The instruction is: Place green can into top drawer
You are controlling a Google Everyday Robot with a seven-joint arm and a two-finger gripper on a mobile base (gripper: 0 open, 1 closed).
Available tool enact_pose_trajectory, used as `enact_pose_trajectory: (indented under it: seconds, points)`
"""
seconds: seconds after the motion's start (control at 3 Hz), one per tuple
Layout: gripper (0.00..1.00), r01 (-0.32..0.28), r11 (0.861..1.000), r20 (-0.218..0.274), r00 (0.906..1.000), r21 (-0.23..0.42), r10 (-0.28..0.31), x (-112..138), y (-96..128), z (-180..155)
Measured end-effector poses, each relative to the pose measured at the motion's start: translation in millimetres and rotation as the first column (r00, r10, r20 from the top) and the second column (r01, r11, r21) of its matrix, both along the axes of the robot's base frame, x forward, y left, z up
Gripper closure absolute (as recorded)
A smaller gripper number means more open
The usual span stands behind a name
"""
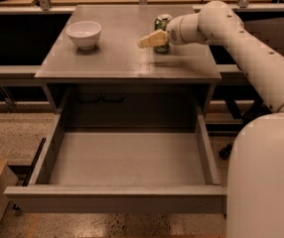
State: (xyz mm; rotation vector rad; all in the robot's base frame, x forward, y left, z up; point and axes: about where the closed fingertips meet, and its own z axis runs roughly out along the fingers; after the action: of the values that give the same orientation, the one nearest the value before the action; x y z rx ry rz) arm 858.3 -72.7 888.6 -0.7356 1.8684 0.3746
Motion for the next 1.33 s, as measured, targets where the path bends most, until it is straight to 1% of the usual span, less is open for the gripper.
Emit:
enact_pose_trajectory:
  seconds: [0.33, 0.67, 1.0, 1.33]
  points:
    - [0.24, 0.002, 0.999, 0.008, 1.0, 0.033, -0.002, 29.0, 12.3, -10.6]
    - [0.47, -0.009, 0.999, 0.023, 0.9997, 0.041, 0.009, 34.5, 18.3, -10.0]
    - [0.7, -0.023, 0.999, 0.055, 0.9982, 0.026, 0.021, 25.0, 16.4, 2.9]
    - [0.94, -0.076, 0.997, 0.06, 0.9953, -0.001, 0.076, -8.5, 13.2, 20.1]
